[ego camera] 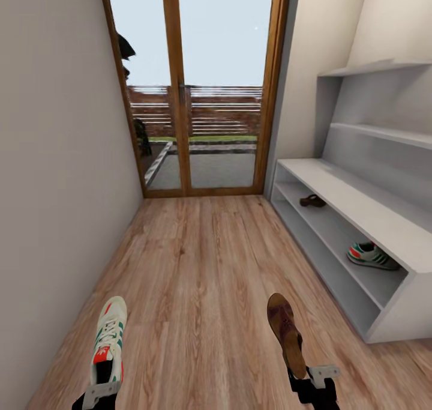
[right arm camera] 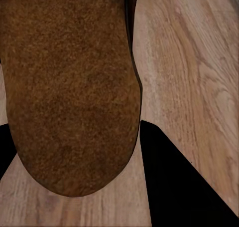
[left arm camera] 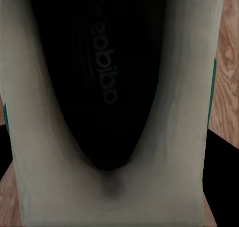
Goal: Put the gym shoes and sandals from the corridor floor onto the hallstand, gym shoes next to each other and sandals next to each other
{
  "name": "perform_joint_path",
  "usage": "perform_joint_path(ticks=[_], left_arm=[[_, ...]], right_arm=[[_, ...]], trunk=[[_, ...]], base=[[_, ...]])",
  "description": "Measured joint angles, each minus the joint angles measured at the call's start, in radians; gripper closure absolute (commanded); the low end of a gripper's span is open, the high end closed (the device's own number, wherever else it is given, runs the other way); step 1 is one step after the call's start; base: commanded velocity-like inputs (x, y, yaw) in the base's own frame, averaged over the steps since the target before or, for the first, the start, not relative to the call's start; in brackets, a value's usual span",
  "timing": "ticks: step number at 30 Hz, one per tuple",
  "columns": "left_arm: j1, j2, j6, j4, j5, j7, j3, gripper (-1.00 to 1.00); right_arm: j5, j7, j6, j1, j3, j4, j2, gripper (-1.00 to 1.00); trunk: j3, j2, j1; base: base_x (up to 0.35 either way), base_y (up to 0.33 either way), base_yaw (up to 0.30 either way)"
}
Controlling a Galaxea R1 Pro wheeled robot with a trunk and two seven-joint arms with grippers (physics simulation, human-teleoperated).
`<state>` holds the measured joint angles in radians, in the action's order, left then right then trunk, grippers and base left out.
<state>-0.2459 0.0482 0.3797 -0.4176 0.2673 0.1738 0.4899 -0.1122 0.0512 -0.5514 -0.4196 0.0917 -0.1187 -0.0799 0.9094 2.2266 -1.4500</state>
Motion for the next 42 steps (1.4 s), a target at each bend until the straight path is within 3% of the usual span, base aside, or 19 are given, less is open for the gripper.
perform_joint_path(ticks=[42], left_arm=[[0.000,0.000,0.000,0.000,0.000,0.000,0.000,1.00]], right_arm=[[0.000,0.000,0.000,0.000,0.000,0.000,0.000,1.00]], trunk=[[0.000,0.000,0.000]], base=[[0.337,0.000,0.000]])
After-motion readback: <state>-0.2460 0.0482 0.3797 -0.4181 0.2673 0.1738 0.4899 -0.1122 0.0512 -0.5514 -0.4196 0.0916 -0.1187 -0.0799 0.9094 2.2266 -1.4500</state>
